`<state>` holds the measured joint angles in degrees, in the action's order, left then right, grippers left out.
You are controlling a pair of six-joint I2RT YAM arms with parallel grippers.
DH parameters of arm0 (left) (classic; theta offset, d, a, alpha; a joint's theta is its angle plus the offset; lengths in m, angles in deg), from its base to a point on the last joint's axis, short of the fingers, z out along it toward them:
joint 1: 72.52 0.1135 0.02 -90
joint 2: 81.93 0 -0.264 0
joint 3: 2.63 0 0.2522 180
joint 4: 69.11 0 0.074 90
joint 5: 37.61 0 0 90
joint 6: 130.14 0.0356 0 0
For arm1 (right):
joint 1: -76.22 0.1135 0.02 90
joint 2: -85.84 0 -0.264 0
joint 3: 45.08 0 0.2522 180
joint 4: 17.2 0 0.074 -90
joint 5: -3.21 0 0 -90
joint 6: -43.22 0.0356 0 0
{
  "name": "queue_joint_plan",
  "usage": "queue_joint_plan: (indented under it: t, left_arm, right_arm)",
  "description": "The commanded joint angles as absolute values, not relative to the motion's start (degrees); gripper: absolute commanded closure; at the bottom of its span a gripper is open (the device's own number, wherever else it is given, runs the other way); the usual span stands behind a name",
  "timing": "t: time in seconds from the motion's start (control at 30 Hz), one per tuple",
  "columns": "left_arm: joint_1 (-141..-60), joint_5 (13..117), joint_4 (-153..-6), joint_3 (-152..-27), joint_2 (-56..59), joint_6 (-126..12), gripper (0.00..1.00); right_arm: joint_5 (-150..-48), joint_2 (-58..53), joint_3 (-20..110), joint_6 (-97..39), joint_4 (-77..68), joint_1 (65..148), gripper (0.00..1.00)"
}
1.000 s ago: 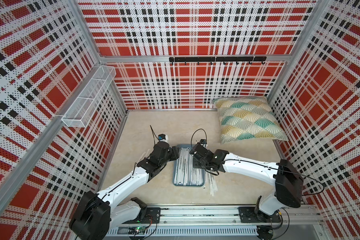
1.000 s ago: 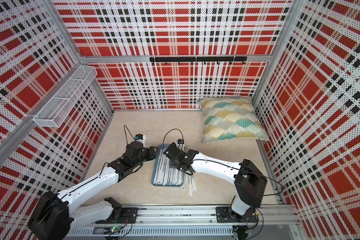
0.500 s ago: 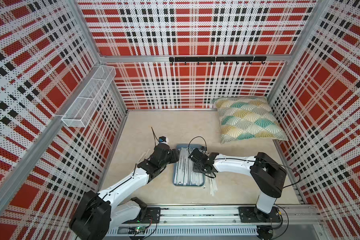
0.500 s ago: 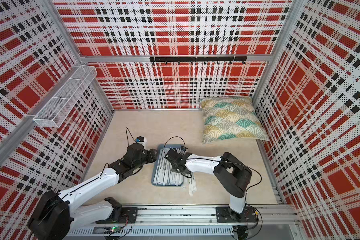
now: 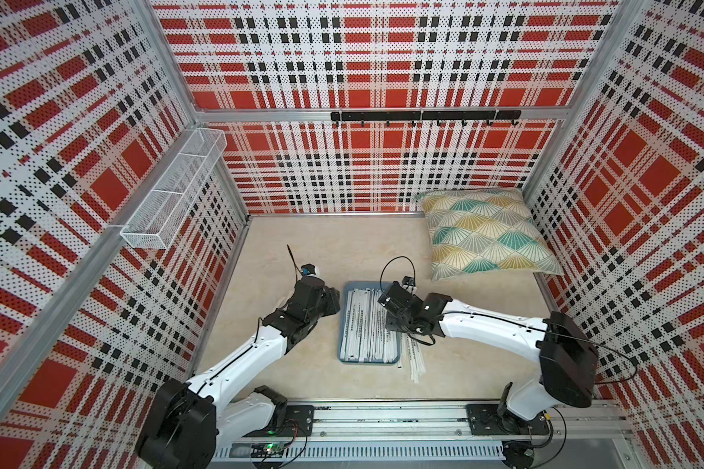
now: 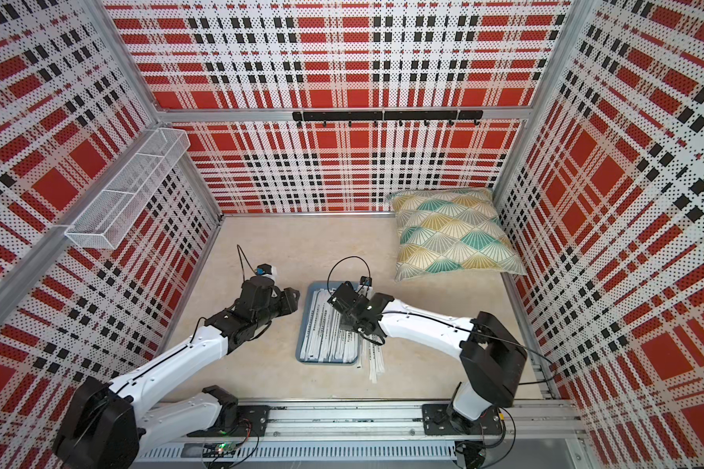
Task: Put the straws into the storage box
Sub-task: Place the straw in the storage box, then pick up the straw from the center of the board.
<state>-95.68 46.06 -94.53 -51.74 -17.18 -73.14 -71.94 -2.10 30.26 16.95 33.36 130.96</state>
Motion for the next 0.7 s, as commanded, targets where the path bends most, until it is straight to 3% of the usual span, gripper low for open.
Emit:
queue_joint_plan:
  t: [0.0,0.2,0.47,0.67]
  left_arm:
    - [-90.5,44.1,-99.8,-53.1,-15.9,-72.4,0.46]
    - [-79.3,42.2,-97.4,-50.4,-13.9,-74.6,0.46]
    - [-76.0,38.0,-97.4,-50.1,-8.0,-76.0,0.32]
    - [-74.4,35.2,-97.4,-49.9,-5.5,-76.0,0.3]
  right_arm:
    - [-70.5,0.3,26.8,15.9,34.8,128.7,0.72]
    - [-69.1,0.0,28.7,10.6,34.2,128.0,0.72]
    - [-73.7,-0.8,27.0,3.1,29.5,124.8,0.72]
    - [-77.6,0.6,24.9,-0.4,27.5,121.8,0.71]
